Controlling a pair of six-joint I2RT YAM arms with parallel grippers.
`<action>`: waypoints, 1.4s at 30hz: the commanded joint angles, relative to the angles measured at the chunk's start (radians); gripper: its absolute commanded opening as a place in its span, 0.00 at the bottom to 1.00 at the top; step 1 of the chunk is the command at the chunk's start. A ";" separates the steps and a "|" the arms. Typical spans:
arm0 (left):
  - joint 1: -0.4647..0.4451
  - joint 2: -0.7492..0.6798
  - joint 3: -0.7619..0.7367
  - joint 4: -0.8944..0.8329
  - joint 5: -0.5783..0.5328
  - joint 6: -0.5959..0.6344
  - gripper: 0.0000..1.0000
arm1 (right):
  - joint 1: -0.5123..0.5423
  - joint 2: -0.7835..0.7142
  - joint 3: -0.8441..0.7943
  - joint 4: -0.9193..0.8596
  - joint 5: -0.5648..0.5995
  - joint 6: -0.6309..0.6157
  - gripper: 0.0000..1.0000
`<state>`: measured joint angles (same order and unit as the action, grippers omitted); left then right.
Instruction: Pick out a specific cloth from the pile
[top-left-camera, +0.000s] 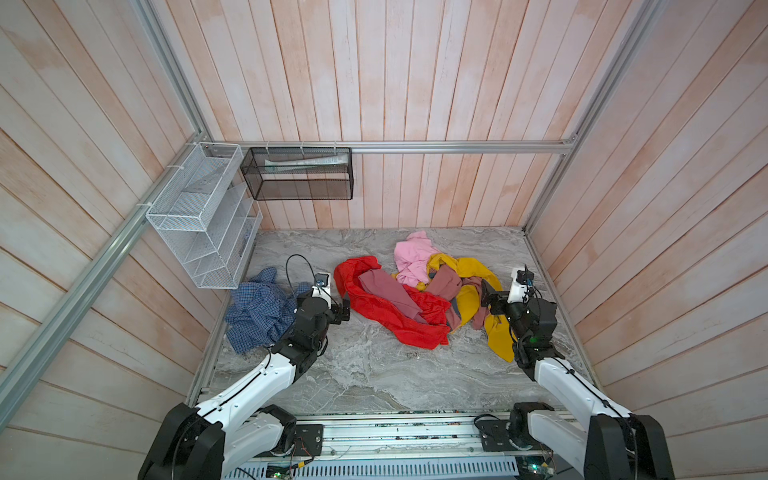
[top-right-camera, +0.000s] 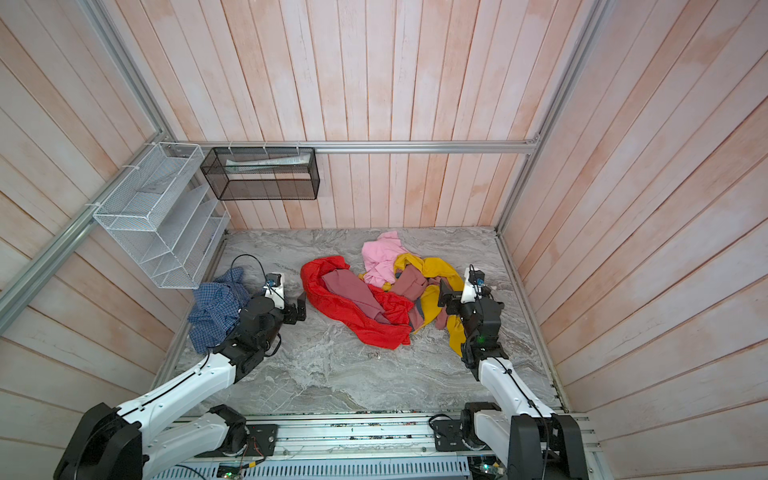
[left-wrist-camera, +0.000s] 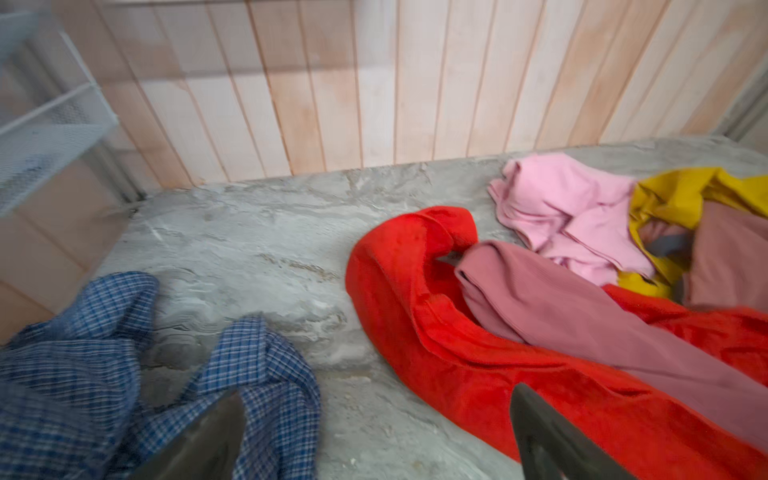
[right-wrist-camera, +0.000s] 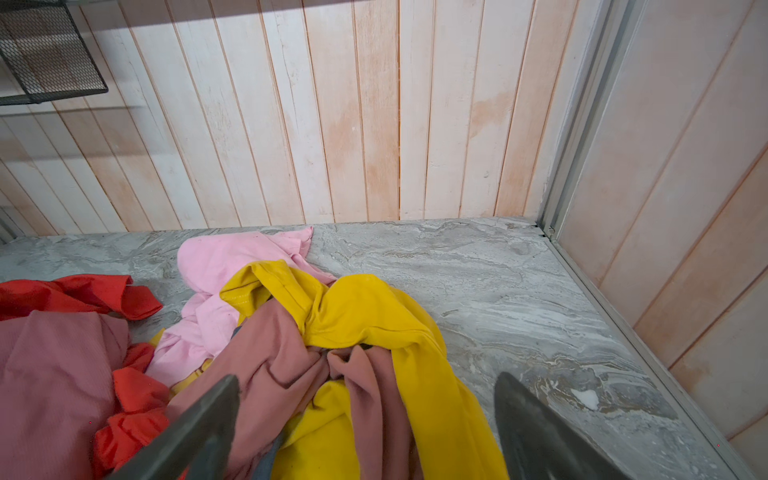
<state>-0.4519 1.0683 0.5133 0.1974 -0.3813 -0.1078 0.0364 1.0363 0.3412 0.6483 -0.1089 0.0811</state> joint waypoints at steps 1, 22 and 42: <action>0.085 -0.013 0.077 -0.184 -0.146 -0.118 1.00 | -0.004 -0.001 0.026 -0.039 -0.035 0.005 0.95; 0.522 0.349 0.215 -0.403 0.123 -0.322 0.87 | -0.004 -0.020 0.102 -0.113 -0.031 0.017 0.95; 0.505 1.106 1.046 -0.586 0.214 -0.076 0.58 | -0.026 -0.062 0.116 -0.161 -0.025 0.048 0.95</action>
<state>0.0341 2.1300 1.4979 -0.2611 -0.1429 -0.2184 0.0162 0.9863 0.4217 0.5121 -0.1329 0.1120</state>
